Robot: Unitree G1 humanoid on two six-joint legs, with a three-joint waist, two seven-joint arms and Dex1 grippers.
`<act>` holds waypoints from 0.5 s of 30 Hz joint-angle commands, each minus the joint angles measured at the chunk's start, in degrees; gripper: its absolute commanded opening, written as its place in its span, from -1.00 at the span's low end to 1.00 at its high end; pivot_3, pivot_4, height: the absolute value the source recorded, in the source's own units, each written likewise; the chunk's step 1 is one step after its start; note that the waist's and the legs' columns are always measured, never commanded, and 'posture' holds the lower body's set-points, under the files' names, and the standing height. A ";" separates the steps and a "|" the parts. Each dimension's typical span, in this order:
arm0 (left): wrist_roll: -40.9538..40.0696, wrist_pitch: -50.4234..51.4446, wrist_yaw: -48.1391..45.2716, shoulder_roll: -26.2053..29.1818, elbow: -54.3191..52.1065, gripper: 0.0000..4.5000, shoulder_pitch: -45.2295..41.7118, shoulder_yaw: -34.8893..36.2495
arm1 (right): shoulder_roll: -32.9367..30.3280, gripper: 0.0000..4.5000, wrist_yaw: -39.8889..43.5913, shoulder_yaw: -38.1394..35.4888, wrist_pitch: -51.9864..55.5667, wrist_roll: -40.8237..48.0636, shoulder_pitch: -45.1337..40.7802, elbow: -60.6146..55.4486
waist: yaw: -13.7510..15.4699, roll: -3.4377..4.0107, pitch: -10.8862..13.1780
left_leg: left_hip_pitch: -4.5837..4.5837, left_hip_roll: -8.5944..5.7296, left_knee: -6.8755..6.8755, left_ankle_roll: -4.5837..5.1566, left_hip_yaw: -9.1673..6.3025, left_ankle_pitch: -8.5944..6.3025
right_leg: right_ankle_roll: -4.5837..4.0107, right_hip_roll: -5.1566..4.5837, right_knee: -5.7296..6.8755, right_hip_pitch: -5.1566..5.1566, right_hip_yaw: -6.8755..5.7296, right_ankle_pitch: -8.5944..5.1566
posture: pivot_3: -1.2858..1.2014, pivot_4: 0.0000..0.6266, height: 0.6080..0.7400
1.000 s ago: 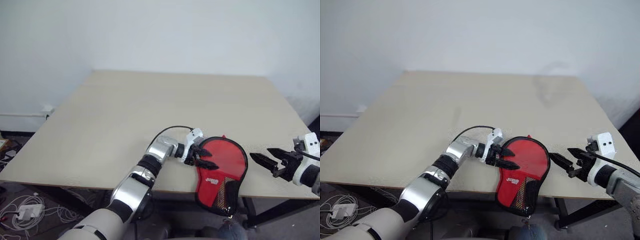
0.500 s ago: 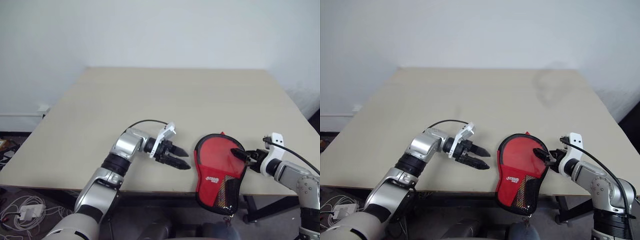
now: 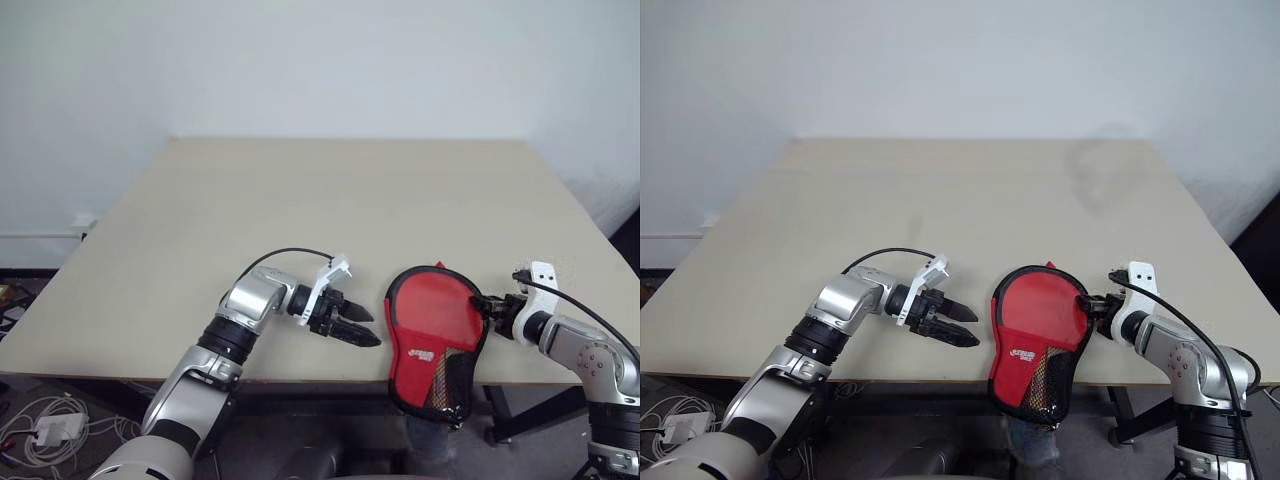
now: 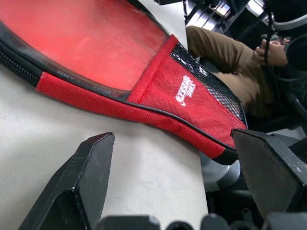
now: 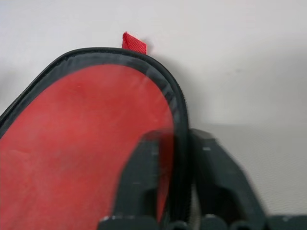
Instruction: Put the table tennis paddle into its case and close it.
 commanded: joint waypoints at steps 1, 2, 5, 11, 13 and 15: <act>-1.33 -0.35 0.36 0.08 -0.67 0.84 0.08 -0.31 | 0.22 -0.98 1.31 0.26 0.09 1.42 0.05 -4.74 | -0.07 0.00 0.00 | 0.00 0.00 0.01 0.00 0.00 0.00 | 0.00 0.00 0.02 0.00 0.01 0.00 | 0.03 -1.00 1.00; -1.32 -0.38 0.54 -0.04 -0.46 0.84 0.13 -0.41 | 0.47 -0.98 1.48 0.18 -0.33 1.66 0.11 -5.95 | -0.11 0.00 0.00 | 0.00 0.00 0.03 0.00 0.00 0.00 | 0.00 0.00 0.05 -0.01 0.02 0.00 | 0.03 -1.00 1.00; -1.11 -0.22 1.05 -0.53 0.22 0.84 0.21 -0.94 | 1.62 -0.98 0.20 -0.53 -3.94 0.57 -0.91 -9.19 | -0.47 0.01 0.01 | -0.02 -0.01 0.11 0.00 0.02 0.00 | -0.01 0.01 0.26 -0.08 0.05 -0.01 | 0.03 -1.00 1.00; -1.20 0.47 1.69 -1.28 1.03 0.84 0.19 -2.37 | 6.35 -0.98 -8.84 -5.44 -7.78 -1.23 -8.11 -7.30 | -0.69 0.09 0.10 | 0.01 0.00 0.40 0.13 -0.01 -0.05 | -0.10 0.21 0.52 -0.10 0.09 0.05 | 0.03 -1.00 1.00; -1.44 0.87 1.72 -1.37 0.96 0.84 0.22 -2.54 | 7.32 -0.98 -11.18 -5.85 -8.78 -2.21 -10.01 -7.06 | -0.65 0.11 0.12 | 0.02 0.00 0.54 0.11 -0.12 -0.03 | -0.19 0.40 0.56 -0.10 0.10 0.12 | 0.03 -1.00 1.00; -1.60 1.23 1.68 -1.47 0.79 0.84 0.28 -2.70 | 9.05 -0.98 -14.31 -6.70 -10.64 -3.29 -12.15 -5.88 | -0.68 0.12 0.12 | 0.02 0.01 0.60 0.06 -0.22 -0.01 | -0.25 0.49 0.59 -0.10 0.10 0.18 | 0.03 -1.00 1.00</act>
